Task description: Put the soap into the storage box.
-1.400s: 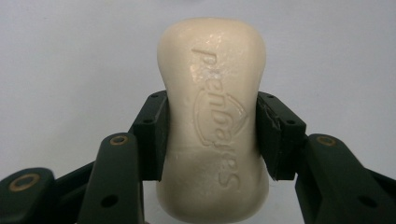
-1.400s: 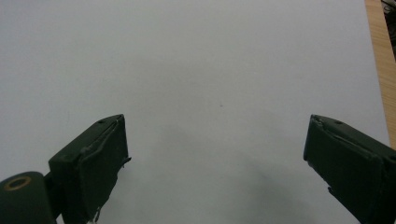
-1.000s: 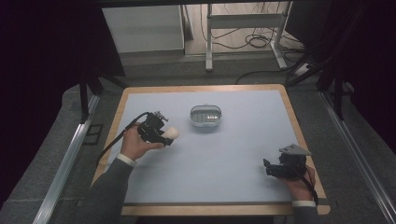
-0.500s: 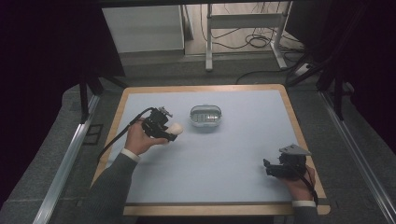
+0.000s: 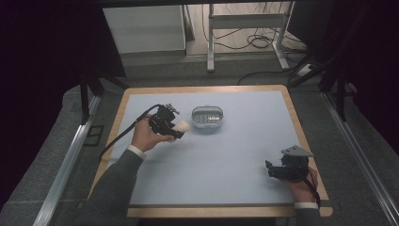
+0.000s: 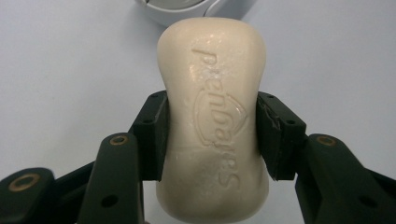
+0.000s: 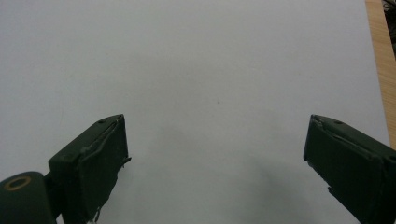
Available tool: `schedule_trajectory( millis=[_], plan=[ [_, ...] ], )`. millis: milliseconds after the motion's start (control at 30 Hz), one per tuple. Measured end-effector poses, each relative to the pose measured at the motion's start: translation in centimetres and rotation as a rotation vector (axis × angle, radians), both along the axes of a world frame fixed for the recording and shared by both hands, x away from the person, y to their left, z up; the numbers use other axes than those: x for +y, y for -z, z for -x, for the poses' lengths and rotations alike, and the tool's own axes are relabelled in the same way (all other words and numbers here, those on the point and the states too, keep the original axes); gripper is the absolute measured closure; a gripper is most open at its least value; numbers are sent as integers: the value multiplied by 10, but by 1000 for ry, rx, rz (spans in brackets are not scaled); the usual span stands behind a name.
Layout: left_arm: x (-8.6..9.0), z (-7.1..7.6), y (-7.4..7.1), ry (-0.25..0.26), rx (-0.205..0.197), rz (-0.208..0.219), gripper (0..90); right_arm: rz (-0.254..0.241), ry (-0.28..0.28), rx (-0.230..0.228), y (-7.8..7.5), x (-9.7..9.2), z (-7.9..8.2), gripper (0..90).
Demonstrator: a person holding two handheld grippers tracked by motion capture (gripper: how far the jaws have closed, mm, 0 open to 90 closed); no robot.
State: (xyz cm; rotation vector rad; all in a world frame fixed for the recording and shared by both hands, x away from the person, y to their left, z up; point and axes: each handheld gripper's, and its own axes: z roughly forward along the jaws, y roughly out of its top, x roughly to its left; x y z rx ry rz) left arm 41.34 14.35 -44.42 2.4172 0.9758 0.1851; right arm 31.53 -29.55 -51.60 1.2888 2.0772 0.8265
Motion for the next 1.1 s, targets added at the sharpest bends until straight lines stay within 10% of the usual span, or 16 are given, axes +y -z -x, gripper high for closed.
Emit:
schedule_trajectory(
  millis=[1100],
  plan=[
    [-16,-21,1,4,-1,-16,496,9,-1,10,3,0,-1,61]
  ],
)
